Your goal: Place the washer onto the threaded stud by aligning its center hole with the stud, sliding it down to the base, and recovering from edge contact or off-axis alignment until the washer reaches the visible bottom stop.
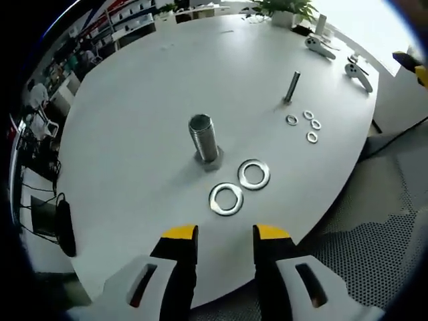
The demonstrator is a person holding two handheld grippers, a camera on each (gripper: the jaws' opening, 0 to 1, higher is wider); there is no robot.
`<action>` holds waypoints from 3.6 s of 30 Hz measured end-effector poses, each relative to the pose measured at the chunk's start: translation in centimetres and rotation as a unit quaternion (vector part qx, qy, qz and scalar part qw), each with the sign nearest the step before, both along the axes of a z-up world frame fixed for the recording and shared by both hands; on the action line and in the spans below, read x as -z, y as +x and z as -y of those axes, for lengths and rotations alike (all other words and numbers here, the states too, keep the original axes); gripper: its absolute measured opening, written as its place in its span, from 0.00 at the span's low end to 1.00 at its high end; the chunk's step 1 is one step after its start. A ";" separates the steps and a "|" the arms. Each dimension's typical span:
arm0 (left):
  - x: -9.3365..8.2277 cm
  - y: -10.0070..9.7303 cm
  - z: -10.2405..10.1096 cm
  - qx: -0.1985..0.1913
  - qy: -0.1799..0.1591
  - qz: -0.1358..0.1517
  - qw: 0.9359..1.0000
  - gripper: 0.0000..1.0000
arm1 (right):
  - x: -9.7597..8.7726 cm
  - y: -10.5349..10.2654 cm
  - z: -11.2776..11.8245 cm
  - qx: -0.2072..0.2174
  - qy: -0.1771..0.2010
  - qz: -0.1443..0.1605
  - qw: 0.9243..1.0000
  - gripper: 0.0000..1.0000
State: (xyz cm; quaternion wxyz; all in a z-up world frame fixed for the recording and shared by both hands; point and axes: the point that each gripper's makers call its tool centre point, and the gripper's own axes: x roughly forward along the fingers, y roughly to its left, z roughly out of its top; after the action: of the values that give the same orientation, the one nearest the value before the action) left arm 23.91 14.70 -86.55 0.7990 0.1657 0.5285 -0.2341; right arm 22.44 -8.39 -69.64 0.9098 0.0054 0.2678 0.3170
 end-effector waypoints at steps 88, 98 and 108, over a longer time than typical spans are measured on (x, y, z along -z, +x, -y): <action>1.1 2.3 2.0 0.069 0.071 -0.104 0.990 0.25 | 0.6 0.0 0.4 0.009 -0.011 -0.015 1.000 0.31; 1.1 1.9 2.2 0.089 0.076 -0.107 0.987 0.30 | 0.6 0.0 0.5 0.010 -0.013 -0.015 1.000 0.31; 1.0 1.9 2.1 0.089 0.069 -0.101 0.989 0.30 | 0.7 0.0 0.5 0.010 -0.014 -0.017 1.000 0.31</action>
State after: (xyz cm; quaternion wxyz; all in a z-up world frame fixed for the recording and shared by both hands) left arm 25.85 12.56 -87.58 0.7045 0.2424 0.6043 -0.2823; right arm 22.43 -8.89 -70.39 0.9084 0.0004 0.2875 0.3037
